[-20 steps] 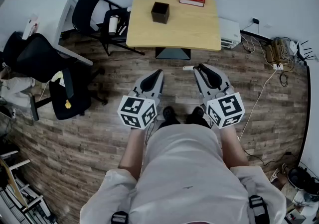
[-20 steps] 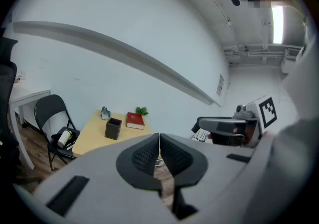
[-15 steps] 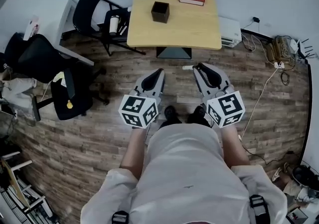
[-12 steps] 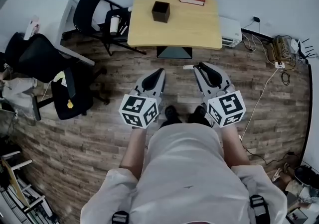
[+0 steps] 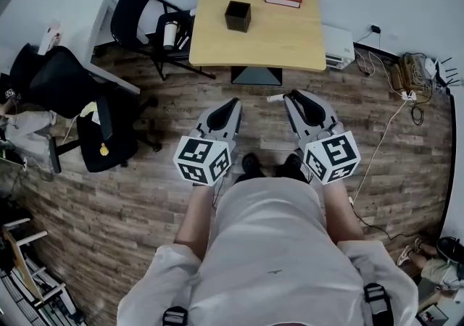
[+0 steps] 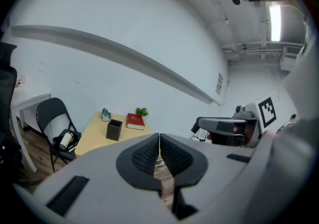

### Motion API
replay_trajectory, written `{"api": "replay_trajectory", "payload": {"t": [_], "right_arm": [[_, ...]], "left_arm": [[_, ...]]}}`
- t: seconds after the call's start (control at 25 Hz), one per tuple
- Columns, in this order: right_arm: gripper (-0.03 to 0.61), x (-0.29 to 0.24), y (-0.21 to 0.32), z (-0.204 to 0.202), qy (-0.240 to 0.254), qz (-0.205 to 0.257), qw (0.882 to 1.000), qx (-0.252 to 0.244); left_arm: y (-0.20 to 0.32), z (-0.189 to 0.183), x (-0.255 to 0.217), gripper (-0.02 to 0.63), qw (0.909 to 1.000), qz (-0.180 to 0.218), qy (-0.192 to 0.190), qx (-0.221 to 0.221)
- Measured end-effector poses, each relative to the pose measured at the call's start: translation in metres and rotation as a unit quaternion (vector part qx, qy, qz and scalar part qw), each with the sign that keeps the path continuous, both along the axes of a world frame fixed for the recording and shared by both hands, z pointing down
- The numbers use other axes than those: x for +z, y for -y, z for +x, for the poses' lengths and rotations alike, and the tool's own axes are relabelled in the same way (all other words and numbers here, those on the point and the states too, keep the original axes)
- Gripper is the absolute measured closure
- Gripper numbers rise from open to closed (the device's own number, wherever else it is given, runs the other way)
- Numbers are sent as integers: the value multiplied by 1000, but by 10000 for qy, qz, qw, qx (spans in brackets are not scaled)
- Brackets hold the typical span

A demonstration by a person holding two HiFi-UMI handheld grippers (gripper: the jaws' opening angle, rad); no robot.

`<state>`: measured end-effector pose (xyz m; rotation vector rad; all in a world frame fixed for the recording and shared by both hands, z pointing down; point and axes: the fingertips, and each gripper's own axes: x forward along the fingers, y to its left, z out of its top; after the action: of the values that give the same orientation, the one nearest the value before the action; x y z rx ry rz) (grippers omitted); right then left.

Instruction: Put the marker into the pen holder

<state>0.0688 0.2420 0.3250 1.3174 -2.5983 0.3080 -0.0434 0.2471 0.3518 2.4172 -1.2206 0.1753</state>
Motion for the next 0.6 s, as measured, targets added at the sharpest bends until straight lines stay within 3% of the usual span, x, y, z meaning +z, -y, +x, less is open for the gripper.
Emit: {"api": "replay_trajectory", "payload": {"t": [0.6], "right_arm": [[514,9,-10,-2,40,-184,9998,53]], "left_arm": [[-9,-9,12,604,9998,-152,-65,-67]]}}
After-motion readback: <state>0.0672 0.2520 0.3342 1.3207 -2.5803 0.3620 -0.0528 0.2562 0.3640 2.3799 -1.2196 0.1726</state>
